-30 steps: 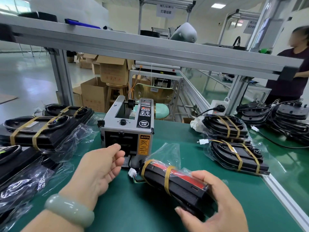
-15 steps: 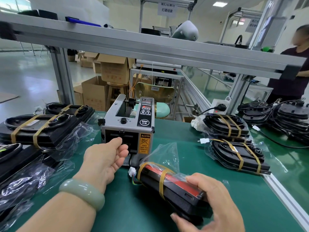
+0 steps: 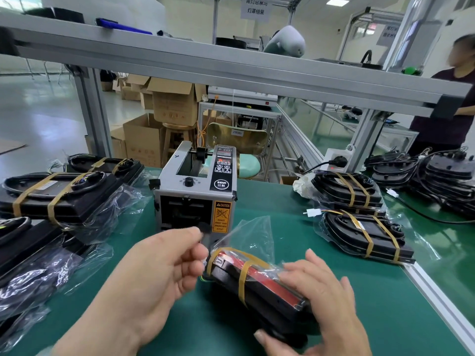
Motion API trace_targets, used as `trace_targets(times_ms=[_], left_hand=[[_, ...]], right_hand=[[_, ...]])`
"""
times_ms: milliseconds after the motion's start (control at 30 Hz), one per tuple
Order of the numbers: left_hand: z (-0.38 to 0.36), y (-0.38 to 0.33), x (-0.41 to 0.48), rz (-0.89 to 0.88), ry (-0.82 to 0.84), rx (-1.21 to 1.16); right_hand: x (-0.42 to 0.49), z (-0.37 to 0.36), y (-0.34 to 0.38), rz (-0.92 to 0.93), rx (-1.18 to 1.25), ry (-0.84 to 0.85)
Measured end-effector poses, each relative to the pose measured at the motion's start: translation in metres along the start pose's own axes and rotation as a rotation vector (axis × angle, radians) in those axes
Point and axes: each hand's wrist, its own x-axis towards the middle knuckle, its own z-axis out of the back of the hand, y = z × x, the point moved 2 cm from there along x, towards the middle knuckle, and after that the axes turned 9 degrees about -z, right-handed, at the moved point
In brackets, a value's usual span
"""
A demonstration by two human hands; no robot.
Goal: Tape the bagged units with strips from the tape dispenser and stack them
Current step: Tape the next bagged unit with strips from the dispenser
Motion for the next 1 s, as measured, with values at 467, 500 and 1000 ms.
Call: trace_targets(times_ms=[467, 500, 1000], left_hand=[[-0.021, 0.015, -0.045, -0.325, 0.121, 0.512], [-0.022, 0.017, -0.044, -0.315, 0.13, 0.507], [-0.035, 0.016, -0.052, -0.268, 0.066, 0.491]], right_hand=[[-0.004, -0.012, 0.012, -0.231, 0.054, 0.187], [-0.003, -0.013, 0.012, -0.221, 0.054, 0.181], [0.005, -0.007, 0.028, -0.12, -0.063, 0.025]])
